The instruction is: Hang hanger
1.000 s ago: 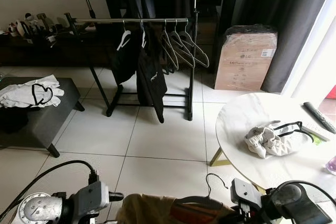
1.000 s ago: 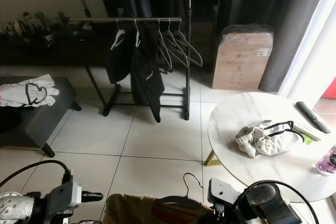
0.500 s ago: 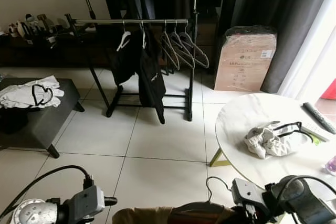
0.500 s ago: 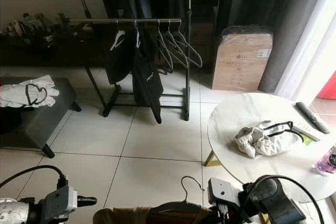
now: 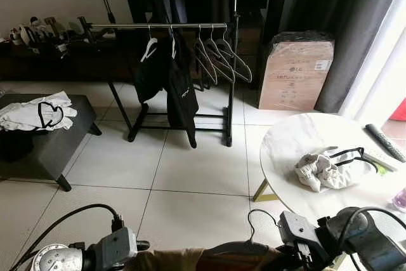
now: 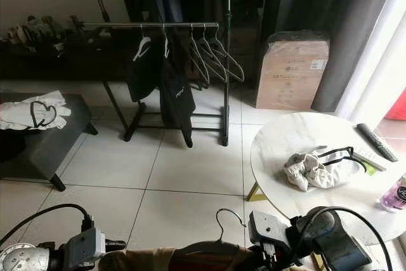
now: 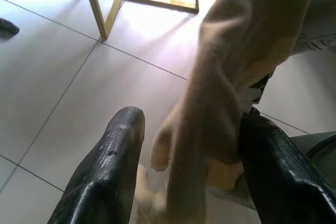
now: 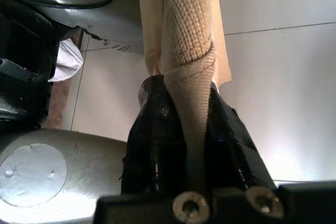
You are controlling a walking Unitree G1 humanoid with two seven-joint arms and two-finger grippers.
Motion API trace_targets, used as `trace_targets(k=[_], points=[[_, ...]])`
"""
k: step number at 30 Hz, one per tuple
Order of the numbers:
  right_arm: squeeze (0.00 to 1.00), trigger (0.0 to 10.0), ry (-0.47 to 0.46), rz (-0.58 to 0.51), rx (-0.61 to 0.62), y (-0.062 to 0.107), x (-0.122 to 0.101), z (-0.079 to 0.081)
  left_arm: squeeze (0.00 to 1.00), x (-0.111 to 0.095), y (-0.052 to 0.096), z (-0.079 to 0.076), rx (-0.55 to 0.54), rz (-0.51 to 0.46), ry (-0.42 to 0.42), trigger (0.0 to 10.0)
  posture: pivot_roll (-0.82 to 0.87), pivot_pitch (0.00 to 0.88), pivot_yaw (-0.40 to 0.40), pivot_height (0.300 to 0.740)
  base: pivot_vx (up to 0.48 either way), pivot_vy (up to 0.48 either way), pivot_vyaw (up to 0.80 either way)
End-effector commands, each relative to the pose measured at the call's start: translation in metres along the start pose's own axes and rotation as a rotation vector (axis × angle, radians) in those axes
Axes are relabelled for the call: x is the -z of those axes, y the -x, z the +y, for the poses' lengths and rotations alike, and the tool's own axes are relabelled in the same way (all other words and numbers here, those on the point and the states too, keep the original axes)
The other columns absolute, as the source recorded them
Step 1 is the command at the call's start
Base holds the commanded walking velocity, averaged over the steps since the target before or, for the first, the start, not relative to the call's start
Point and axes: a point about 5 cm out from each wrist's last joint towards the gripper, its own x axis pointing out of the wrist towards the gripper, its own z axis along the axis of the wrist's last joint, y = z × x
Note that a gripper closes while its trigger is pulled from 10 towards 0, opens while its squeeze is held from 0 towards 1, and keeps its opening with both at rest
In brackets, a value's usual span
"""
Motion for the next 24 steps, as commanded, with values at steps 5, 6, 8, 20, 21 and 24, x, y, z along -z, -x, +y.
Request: trace_targets(k=[5,6,8,20,21,24], points=[[0.0,0.0,0.04,-0.023,0.007,0.005,-0.01,-0.002,0.0,0.01,0.0,-0.007,0.045,0.069,0.007,10.0,-0.06,0.073,0.015,0.74,0.0,0.0,0.0],[0.0,0.0,0.039,-0.022,0.008,0.005,-0.01,-0.002,0.0,0.012,0.001,-0.008,0.046,0.081,0.004,10.0,-0.06,0.073,0.015,0.74,0.0,0.0,0.0],[0.0,0.0,0.037,-0.021,0.008,0.005,-0.01,-0.002,0.0,0.016,0.002,-0.007,0.034,0.099,0.011,4.4,-0.06,0.076,0.016,0.74,0.0,0.0,0.0],[0.0,0.0,0.031,-0.02,0.012,0.005,-0.009,-0.002,0.0,0.022,-0.002,-0.009,0.039,0.123,0.016,0.0,-0.06,0.081,0.015,0.74,0.0,0.0,0.0],[0.0,0.0,0.031,-0.019,0.012,0.005,-0.008,-0.001,0.0,0.023,-0.002,-0.009,0.037,0.127,0.011,0.0,-0.06,0.079,0.015,0.74,0.0,0.0,0.0],[0.0,0.0,0.032,-0.019,0.01,0.005,-0.009,-0.001,0.0,0.021,-0.004,-0.008,0.033,0.121,-0.002,0.0,-0.06,0.071,0.015,0.74,0.0,0.0,0.0]])
